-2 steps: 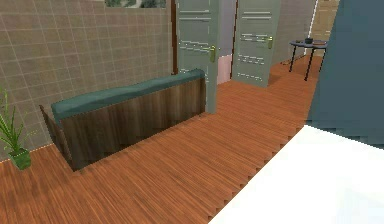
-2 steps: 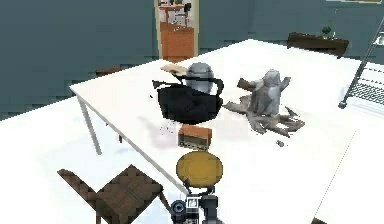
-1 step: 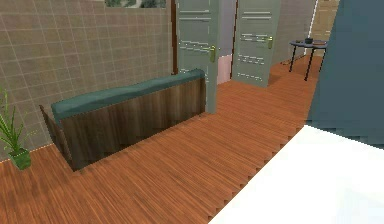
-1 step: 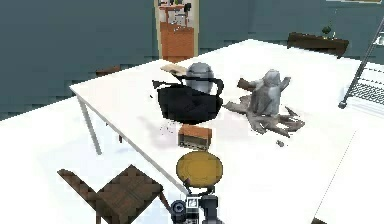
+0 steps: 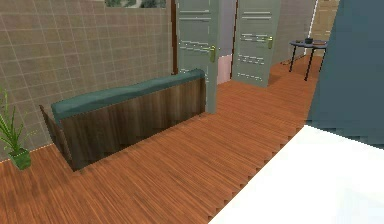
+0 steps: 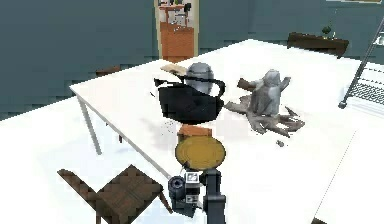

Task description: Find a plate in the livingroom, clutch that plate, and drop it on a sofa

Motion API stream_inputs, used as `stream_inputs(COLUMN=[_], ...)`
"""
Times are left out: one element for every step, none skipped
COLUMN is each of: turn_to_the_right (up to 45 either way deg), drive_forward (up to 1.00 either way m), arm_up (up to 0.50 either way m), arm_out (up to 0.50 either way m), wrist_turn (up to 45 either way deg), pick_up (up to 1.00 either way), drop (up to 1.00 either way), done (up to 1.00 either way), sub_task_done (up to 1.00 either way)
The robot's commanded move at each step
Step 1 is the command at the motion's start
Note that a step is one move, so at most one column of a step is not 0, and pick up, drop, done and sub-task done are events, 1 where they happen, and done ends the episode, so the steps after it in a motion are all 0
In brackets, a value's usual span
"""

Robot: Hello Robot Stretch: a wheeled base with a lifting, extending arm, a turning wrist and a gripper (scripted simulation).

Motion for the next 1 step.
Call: stream_inputs(turn_to_the_right=[0.0], drive_forward=[0.00], arm_up=[0.26], arm_out=[0.00], wrist_turn=[0.0], pick_up=[0.00], drop=[0.00], done=[0.00], sub_task_done=[0.00])
